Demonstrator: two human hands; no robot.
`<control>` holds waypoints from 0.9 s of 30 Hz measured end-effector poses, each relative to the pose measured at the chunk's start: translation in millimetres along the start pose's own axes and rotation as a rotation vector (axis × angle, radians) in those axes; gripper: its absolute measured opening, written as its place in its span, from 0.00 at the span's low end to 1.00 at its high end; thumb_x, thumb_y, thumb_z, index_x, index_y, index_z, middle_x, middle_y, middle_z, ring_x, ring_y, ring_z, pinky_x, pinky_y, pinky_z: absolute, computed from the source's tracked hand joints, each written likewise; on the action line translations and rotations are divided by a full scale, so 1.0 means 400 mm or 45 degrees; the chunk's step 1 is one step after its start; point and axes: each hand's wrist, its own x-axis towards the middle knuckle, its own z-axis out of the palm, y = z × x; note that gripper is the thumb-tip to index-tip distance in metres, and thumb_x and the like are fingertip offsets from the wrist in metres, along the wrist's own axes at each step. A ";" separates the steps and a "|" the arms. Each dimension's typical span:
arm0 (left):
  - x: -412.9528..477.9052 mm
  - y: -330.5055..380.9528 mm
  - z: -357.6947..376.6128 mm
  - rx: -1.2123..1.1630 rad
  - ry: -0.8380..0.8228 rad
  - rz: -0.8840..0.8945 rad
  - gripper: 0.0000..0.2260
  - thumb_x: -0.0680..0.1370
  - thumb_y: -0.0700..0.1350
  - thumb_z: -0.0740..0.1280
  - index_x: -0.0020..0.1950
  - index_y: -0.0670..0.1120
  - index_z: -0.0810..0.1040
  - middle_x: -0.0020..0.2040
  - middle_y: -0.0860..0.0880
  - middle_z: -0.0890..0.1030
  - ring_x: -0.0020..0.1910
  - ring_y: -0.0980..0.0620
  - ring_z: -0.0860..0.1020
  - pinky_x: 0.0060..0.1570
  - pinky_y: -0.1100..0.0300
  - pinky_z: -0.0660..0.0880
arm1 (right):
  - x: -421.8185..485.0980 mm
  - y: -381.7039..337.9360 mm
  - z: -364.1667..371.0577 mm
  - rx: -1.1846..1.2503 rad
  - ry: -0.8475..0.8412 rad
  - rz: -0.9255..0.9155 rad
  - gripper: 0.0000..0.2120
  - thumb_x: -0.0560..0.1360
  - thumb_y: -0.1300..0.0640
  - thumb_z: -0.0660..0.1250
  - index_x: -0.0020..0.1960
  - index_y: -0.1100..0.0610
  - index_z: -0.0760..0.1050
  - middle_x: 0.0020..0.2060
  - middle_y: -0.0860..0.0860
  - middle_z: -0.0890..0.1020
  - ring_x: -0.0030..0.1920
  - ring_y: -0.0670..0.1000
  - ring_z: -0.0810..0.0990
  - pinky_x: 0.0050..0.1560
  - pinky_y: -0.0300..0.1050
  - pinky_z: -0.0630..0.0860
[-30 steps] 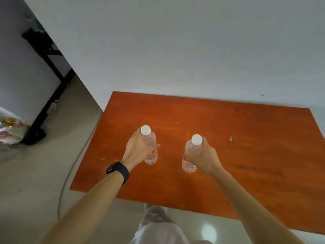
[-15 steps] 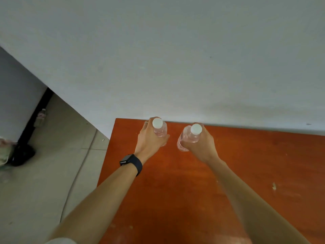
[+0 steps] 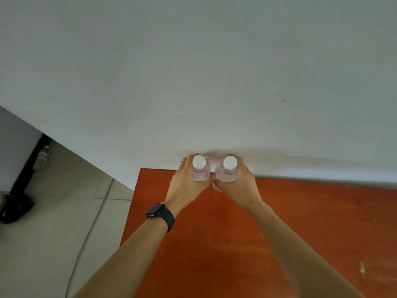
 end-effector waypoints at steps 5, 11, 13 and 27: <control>-0.003 -0.033 -0.009 -0.148 -0.072 0.002 0.43 0.67 0.55 0.80 0.74 0.63 0.57 0.70 0.59 0.68 0.65 0.59 0.72 0.55 0.69 0.73 | -0.005 0.034 0.000 0.114 -0.022 0.061 0.40 0.63 0.48 0.81 0.68 0.45 0.63 0.58 0.43 0.78 0.54 0.44 0.79 0.49 0.39 0.77; -0.025 -0.118 0.022 -0.077 -0.121 -0.167 0.46 0.70 0.53 0.80 0.79 0.58 0.55 0.75 0.52 0.66 0.69 0.55 0.69 0.63 0.59 0.69 | -0.010 0.126 0.043 -0.044 -0.148 0.211 0.46 0.64 0.44 0.79 0.75 0.47 0.60 0.68 0.48 0.72 0.66 0.51 0.74 0.65 0.50 0.74; -0.020 -0.135 0.038 -0.053 -0.211 -0.202 0.45 0.71 0.51 0.78 0.80 0.59 0.54 0.74 0.52 0.69 0.71 0.52 0.70 0.63 0.57 0.67 | -0.007 0.141 0.058 -0.049 -0.218 0.242 0.43 0.68 0.46 0.78 0.76 0.45 0.58 0.68 0.48 0.74 0.66 0.52 0.75 0.67 0.55 0.74; 0.014 -0.172 0.099 -0.057 -0.299 -0.242 0.34 0.79 0.55 0.70 0.79 0.58 0.54 0.70 0.53 0.76 0.67 0.51 0.77 0.62 0.54 0.75 | 0.029 0.163 0.117 -0.081 -0.219 0.237 0.39 0.68 0.33 0.70 0.74 0.41 0.60 0.66 0.48 0.73 0.64 0.52 0.76 0.62 0.58 0.78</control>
